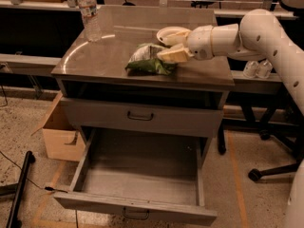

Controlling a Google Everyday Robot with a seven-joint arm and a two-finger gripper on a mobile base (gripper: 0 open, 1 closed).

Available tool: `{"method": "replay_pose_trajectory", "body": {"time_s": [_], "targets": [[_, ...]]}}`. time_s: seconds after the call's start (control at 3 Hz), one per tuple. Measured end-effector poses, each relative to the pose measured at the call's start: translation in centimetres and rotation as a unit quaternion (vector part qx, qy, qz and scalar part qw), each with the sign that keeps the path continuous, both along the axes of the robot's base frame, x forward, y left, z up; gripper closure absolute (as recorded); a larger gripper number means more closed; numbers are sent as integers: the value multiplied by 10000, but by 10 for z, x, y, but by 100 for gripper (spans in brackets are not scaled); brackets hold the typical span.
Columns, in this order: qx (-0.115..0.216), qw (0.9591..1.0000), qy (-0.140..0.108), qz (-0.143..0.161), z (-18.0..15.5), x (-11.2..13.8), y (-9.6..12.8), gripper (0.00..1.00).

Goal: Pick green jalapeno chip bag from middle drawer and place on counter

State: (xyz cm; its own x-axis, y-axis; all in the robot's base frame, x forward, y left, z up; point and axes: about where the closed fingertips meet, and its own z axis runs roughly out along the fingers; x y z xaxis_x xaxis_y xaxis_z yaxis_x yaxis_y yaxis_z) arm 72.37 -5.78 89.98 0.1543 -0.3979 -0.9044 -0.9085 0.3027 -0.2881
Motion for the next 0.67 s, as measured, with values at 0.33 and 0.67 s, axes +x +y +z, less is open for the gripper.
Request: {"method": "replay_pose_trajectory", "body": {"time_s": [0.33, 0.67], "targets": [[-20, 10000, 23, -88, 0, -7, -5, 0], [12, 9997, 97, -210, 6, -23, -25, 0]]}}
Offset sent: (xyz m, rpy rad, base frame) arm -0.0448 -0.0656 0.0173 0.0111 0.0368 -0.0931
